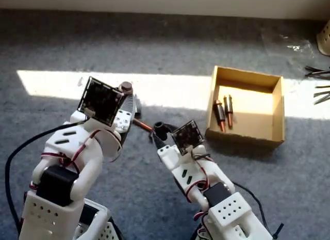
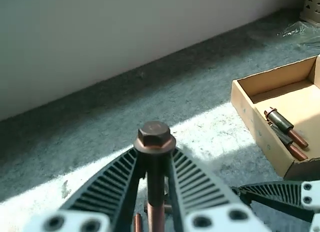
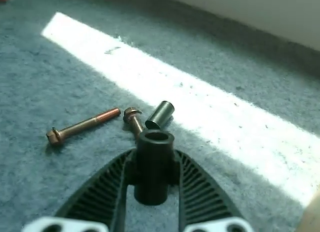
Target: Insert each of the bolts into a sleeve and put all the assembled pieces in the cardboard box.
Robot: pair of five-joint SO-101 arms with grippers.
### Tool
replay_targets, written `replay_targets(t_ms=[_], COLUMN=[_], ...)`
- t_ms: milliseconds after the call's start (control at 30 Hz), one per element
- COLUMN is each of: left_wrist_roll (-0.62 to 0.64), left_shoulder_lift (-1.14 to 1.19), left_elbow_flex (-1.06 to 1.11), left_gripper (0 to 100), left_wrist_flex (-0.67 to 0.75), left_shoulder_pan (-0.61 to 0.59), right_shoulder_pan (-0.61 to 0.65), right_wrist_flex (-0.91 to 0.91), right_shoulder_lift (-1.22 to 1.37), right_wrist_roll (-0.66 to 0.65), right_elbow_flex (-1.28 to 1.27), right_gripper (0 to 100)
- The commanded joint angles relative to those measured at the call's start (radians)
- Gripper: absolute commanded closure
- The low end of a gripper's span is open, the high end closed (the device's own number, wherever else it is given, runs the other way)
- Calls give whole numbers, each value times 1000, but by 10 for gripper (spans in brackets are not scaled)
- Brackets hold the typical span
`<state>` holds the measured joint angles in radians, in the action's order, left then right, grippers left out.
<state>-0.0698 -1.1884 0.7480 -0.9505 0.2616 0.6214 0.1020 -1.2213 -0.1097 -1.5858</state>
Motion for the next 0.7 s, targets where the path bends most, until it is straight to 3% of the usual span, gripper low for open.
replay_targets(t_ms=[0,267,433,667], left_wrist_roll=[100,167,296,310], left_shoulder_lift=[-59,-74,-74,-74], left_elbow_flex=[33,116,116,116], left_gripper=[994,994,994,994], left_wrist_flex=[86,235,302,308], left_shoulder_pan=[-16,-16,-16,-15], right_shoulder_pan=[27,30,28,25], right_wrist_flex=[-77,-166,-182,-174], right_shoulder_lift=[-18,-18,-18,-27], right_wrist_roll=[-3,-2,117,124], right_elbow_flex=[10,16,18,56], right_gripper=[995,995,995,995])
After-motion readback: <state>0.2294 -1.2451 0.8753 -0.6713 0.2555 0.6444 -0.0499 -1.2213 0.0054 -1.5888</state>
